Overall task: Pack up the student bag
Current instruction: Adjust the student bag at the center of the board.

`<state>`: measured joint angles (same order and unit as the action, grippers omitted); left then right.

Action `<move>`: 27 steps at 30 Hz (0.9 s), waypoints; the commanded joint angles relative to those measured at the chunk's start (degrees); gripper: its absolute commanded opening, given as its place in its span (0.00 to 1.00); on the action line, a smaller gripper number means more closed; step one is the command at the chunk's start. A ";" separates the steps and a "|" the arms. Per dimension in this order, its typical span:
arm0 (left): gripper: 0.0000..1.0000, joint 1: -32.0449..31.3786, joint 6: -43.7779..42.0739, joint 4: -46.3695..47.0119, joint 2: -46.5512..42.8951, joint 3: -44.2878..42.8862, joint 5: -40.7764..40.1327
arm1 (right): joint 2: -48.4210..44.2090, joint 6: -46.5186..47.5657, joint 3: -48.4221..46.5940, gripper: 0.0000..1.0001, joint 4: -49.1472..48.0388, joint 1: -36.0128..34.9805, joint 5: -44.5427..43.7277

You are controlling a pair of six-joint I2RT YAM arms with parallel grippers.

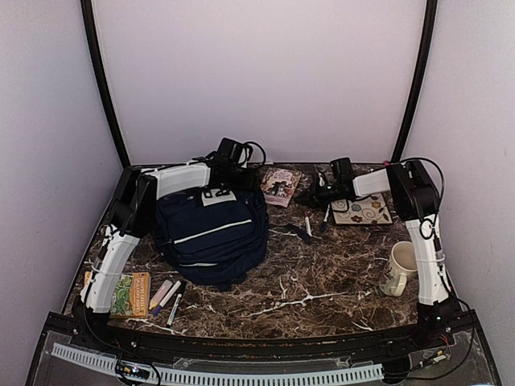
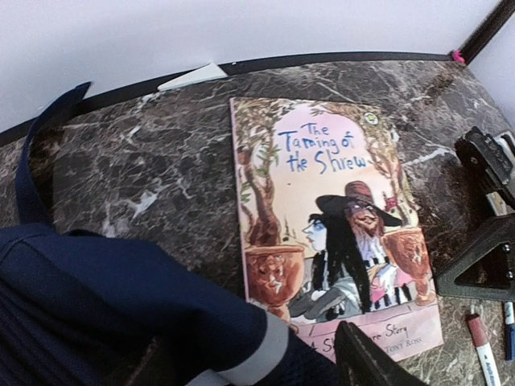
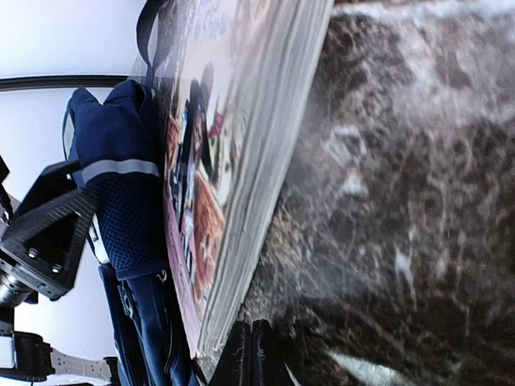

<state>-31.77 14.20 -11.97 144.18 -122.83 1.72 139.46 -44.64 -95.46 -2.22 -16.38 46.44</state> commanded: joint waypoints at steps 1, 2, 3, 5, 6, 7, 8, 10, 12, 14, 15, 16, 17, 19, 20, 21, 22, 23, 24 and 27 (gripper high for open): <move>0.75 0.57 0.39 2.80 -0.02 -2.48 8.64 | -2.92 1.88 1.65 0.02 -0.07 0.88 -1.13; 0.78 0.61 0.82 2.17 1.33 -4.40 8.81 | -2.99 2.98 1.35 0.08 0.65 0.77 -1.56; 0.80 0.57 1.34 0.98 2.82 -6.57 8.99 | -2.91 3.92 0.96 0.14 1.40 0.58 -1.90; 0.81 0.65 2.77 0.37 5.09 -9.79 9.29 | -2.61 5.88 -0.49 0.23 3.16 0.13 -2.41; 0.82 0.66 3.55 0.37 5.93 -10.27 9.61 | -2.41 6.97 -1.23 0.26 4.06 -0.27 -2.58; 0.82 0.73 4.30 0.43 6.54 -10.48 10.06 | -2.34 8.22 -2.10 0.28 4.93 -0.70 -3.00; 0.82 0.74 4.99 0.30 6.71 -10.52 10.34 | -2.33 9.77 -3.03 0.29 6.12 -1.23 -3.55; 0.81 0.76 6.05 -1.13 6.73 -10.38 9.86 | -2.67 12.45 -5.15 0.27 8.00 -2.26 -4.57; 0.78 0.76 6.60 -3.31 6.73 -9.39 8.42 | -3.09 14.48 -6.72 0.26 9.08 -3.04 -6.06; 0.77 0.76 6.64 -5.04 6.01 -7.03 6.98 | -3.11 16.48 -8.78 0.26 10.31 -3.82 -8.01; 0.76 0.79 6.56 -5.67 5.23 -5.36 6.05 | -2.91 17.50 -10.01 0.26 10.95 -4.17 -9.21; 0.76 0.80 6.37 -6.18 4.19 -3.37 5.04 | -2.64 18.51 -11.14 0.26 11.66 -4.58 -10.22; 0.75 0.81 6.15 -6.56 3.10 -1.47 3.83 | -2.20 19.33 -12.35 0.27 12.07 -4.96 -11.16; 0.75 1.00 5.66 -6.58 0.88 3.14 1.86 | -0.47 20.81 -14.99 0.30 13.22 -5.82 -12.84; 0.75 1.07 5.47 -6.58 -0.18 5.12 1.16 | 0.63 21.54 -16.82 0.34 14.12 -6.34 -13.58; 0.75 1.24 5.30 -6.63 -1.06 6.94 0.61 | 2.06 22.32 -18.88 0.38 15.38 -6.82 -14.29; 0.75 1.27 5.18 -6.83 -1.85 8.33 -0.01 | 3.68 23.27 -21.44 0.42 16.82 -7.28 -14.98; 0.75 1.39 5.11 -7.15 -2.60 10.10 -0.62 | 5.03 24.00 -23.76 0.46 18.44 -7.79 -15.86; 0.75 1.45 5.06 -7.22 -3.37 11.29 -1.00 | 6.38 24.85 -25.89 0.49 19.92 -8.32 -17.06; 0.74 1.58 4.66 -6.66 -5.75 14.67 -1.39 | 8.50 28.12 -29.62 0.57 23.35 -9.92 -22.96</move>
<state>-31.24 18.50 -8.99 140.16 -114.30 3.62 144.05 -22.00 -121.43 14.63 -24.34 31.33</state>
